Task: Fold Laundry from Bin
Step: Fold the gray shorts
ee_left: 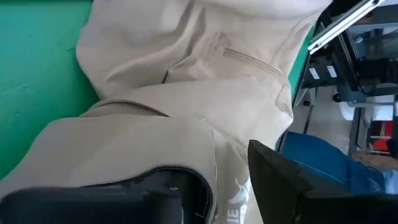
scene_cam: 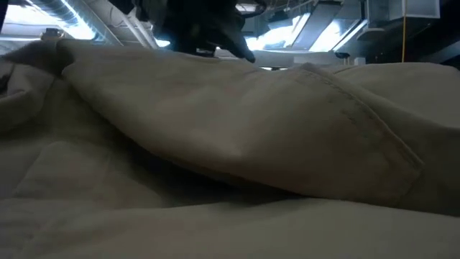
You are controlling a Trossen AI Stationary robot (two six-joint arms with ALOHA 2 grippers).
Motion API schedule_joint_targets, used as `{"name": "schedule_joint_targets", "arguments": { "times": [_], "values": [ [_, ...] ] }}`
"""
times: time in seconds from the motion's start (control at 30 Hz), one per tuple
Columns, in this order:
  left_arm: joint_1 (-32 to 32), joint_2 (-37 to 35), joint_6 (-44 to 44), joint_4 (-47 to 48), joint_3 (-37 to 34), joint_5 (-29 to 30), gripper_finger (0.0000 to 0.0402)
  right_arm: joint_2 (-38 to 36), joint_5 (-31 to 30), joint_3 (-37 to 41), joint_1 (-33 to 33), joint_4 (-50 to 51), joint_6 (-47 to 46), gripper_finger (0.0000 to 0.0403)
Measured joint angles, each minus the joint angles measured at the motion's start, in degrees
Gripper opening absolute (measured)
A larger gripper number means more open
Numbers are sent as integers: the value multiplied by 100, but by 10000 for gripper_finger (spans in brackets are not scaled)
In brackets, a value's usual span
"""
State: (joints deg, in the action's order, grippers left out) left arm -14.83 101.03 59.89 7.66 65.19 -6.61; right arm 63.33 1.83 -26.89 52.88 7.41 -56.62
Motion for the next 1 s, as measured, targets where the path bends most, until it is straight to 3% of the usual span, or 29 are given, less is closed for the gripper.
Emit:
{"name": "schedule_joint_targets", "arguments": {
  "times": [0.27,0.5,0.63,0.8,1.0],
  "values": [
    [-98,-50,357,-107,-1,415,11,-94,-228,0,-2,-22,-52,5],
    [-310,-133,598,-64,185,417,3,-707,-771,0,-2,15,-228,5],
    [-400,-503,580,-45,297,543,2,-1266,-1495,0,-48,15,-227,5],
    [-605,-1287,529,380,320,1468,2,-1990,-2221,0,-444,7,-21,5],
    [-1100,-2144,863,1983,325,3280,1,-2605,-2409,0,-1431,0,996,5]
  ]
}}
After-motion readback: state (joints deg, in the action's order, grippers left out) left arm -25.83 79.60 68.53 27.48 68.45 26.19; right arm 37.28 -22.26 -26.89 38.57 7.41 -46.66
